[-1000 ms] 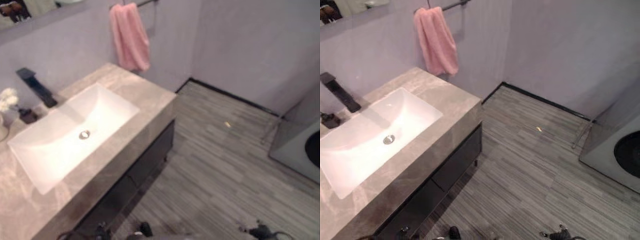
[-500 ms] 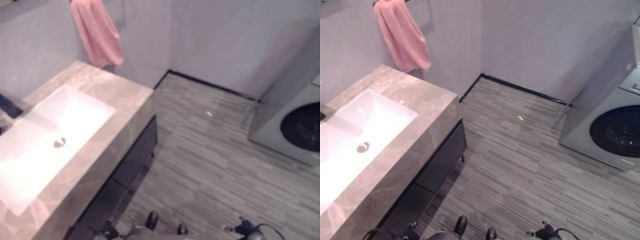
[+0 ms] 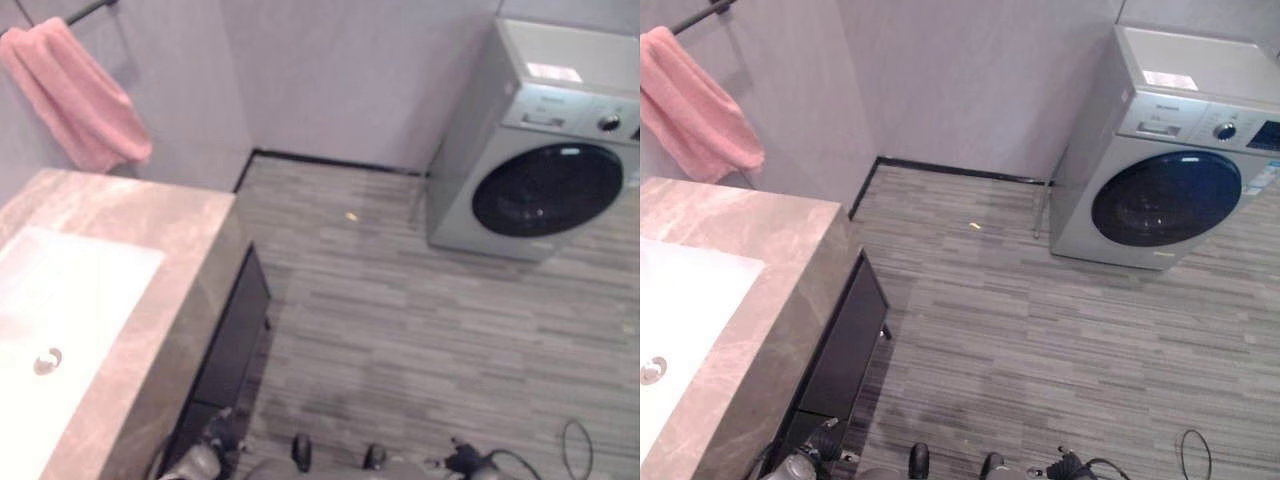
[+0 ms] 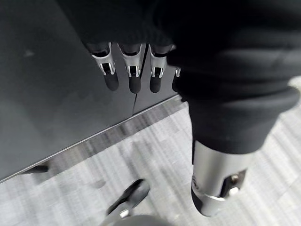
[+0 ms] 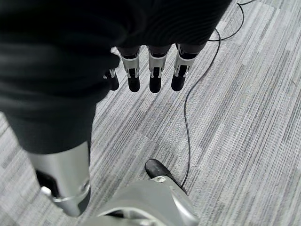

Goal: Put brush and paste in cup on sink, flatten towel.

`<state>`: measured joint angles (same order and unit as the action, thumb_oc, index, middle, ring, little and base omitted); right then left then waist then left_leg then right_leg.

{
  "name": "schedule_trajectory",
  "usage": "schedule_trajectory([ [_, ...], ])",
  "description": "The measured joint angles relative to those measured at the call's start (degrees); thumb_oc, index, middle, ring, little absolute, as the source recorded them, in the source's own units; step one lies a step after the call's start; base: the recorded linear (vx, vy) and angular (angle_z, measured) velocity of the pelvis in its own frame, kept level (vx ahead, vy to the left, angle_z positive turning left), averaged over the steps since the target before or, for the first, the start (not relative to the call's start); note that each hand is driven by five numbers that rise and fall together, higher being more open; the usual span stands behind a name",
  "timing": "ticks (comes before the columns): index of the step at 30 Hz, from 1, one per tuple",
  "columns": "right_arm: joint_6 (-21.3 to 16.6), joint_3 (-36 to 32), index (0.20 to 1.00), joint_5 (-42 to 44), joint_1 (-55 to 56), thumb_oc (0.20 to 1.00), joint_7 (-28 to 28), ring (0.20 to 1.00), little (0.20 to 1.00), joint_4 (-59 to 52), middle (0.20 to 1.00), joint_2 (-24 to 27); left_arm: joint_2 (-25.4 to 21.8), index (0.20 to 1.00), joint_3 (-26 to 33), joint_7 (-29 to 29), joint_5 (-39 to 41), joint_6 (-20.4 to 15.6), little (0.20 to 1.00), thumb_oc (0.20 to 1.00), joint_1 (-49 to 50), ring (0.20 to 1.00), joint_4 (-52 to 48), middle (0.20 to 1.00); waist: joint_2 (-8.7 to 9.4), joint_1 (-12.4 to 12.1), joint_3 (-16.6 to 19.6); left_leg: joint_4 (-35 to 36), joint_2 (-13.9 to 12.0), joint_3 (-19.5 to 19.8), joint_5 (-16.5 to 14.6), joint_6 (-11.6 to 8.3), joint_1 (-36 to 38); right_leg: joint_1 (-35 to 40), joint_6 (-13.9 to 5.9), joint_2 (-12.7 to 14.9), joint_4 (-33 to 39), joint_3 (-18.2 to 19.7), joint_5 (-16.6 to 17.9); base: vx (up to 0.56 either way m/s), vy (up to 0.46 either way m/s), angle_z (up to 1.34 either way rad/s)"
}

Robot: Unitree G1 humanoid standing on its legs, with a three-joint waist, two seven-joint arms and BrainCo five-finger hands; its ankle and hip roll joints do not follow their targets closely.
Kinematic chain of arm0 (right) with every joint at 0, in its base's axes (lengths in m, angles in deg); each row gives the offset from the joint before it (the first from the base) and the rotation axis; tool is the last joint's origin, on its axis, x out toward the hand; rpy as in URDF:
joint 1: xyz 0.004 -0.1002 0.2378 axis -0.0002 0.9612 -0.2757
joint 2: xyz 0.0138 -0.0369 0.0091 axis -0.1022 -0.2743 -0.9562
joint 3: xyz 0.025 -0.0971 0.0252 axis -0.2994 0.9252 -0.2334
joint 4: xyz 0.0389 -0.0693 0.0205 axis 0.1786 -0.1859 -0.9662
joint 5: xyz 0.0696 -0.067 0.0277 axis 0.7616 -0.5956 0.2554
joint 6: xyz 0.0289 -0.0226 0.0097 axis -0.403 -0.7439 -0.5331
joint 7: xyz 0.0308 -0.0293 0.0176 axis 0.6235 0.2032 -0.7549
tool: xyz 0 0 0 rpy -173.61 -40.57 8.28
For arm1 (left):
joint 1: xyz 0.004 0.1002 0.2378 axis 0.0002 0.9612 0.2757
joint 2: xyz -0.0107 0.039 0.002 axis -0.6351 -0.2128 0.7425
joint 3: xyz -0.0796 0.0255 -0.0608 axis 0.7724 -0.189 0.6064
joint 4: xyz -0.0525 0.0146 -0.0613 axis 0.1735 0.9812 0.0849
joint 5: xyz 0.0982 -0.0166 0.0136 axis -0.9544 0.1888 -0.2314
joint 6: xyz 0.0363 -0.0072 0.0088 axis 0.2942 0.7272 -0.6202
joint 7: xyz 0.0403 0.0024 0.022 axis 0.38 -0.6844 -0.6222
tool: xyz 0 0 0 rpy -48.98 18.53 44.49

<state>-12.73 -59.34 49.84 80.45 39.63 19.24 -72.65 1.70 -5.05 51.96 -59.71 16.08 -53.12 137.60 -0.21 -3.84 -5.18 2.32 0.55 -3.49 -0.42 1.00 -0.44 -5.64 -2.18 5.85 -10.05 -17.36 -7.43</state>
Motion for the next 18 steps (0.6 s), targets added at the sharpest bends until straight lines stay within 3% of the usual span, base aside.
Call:
schedule_trajectory([
  [5,0.0,-0.7,1.0,0.2,2.1,1.0,0.0,1.0,1.0,1.2,1.0,0.7,0.2,1.0,-0.1,0.0,-0.5,0.1,1.0,1.0,0.3,1.0,0.9,1.0,0.39,0.4,0.6,-2.7,-1.9,2.5,-0.7,-0.41,-0.8,3.3,2.49,-3.0,3.4,-1.0,0.4,0.08,-0.174,0.11],
  [8,0.0,-1.5,1.0,0.3,2.5,1.0,0.0,1.0,1.0,1.5,1.0,1.2,0.1,1.0,0.1,-0.1,0.2,0.1,1.0,1.0,-0.5,1.0,1.2,1.0,0.97,0.3,0.8,-8.4,-2.2,5.0,-0.6,-0.53,-4.2,4.4,2.64,-4.1,6.0,-1.2,0.0,0.04,-0.265,0.28],
  [9,-0.1,-1.8,1.0,0.3,2.5,1.0,0.0,1.0,1.0,1.5,1.0,1.2,0.2,1.0,0.5,-0.1,0.7,0.1,1.0,1.0,-1.5,1.0,1.4,1.0,1.47,0.5,0.5,-12.4,-1.8,5.6,-0.5,-0.68,-6.5,4.6,2.83,-4.3,7.0,-0.9,0.0,0.04,-0.172,0.45],
  [11,0.0,-1.7,1.0,0.6,2.2,1.0,-0.1,1.0,1.0,2.3,1.0,2.0,-0.4,1.0,0.9,-0.2,1.9,0.0,1.0,1.0,-2.6,1.0,1.3,1.0,3.61,-0.9,-0.8,-28.1,-1.0,6.5,0.9,-3.33,-14.0,7.8,6.99,-5.0,10.8,-0.3,1.7,0.09,-0.13,0.2],
  [12,0.0,-1.7,1.0,0.6,2.1,1.0,-0.2,1.0,1.0,2.3,1.0,2.3,-0.5,1.0,0.9,-0.2,1.9,0.1,1.0,1.0,-2.7,1.0,1.2,1.0,3.78,-1.1,-0.9,-31.3,-1.1,6.8,0.7,-3.87,-16.2,8.5,7.71,-5.5,11.9,-0.5,2.0,0.12,-0.027,-0.06],
  [13,0.0,-1.7,1.0,0.7,1.8,1.0,-0.4,1.0,1.0,2.3,1.0,2.5,-0.6,1.0,1.0,-0.3,2.0,0.1,1.0,1.0,-2.2,1.0,1.0,1.0,4.01,-1.2,-0.8,-30.8,-1.0,7.0,0.3,-3.96,-16.7,9.2,7.41,-5.8,13.1,-0.8,2.6,0.19,0.015,0.17],
  [14,0.0,-1.7,1.0,0.7,1.7,1.0,-0.5,1.0,1.0,2.4,1.0,3.6,-0.7,1.0,1.7,-0.1,2.5,0.1,1.0,1.0,-1.9,1.0,1.0,1.0,4.09,-0.9,-0.8,-19.9,-0.1,5.6,0.2,-4.0,-16.6,9.6,6.64,-6.6,15.1,-1.3,2.9,0.15,0.02,0.18],
  [17,0.1,-1.7,1.0,0.7,0.5,1.0,-0.5,1.0,1.0,2.7,1.0,4.2,-0.3,1.0,3.1,0.3,2.9,0.1,1.0,1.0,-0.4,1.0,1.6,1.0,4.43,-0.8,-1.3,-3.3,1.9,4.1,2.1,-3.6,-15.7,8.9,7.02,-7.3,14.9,-1.3,3.4,0.19,0.052,-0.05],
  [18,0.1,-1.0,1.0,0.7,-0.9,1.0,-0.5,1.0,1.0,3.6,1.0,4.2,-0.1,1.0,3.1,1.1,2.9,0.0,1.0,1.0,0.7,1.0,2.4,1.0,4.56,-0.8,-1.4,1.2,3.0,2.6,2.8,-2.98,-16.4,8.9,5.55,-8.3,15.0,-0.5,2.3,0.34,0.117,-0.31],
])
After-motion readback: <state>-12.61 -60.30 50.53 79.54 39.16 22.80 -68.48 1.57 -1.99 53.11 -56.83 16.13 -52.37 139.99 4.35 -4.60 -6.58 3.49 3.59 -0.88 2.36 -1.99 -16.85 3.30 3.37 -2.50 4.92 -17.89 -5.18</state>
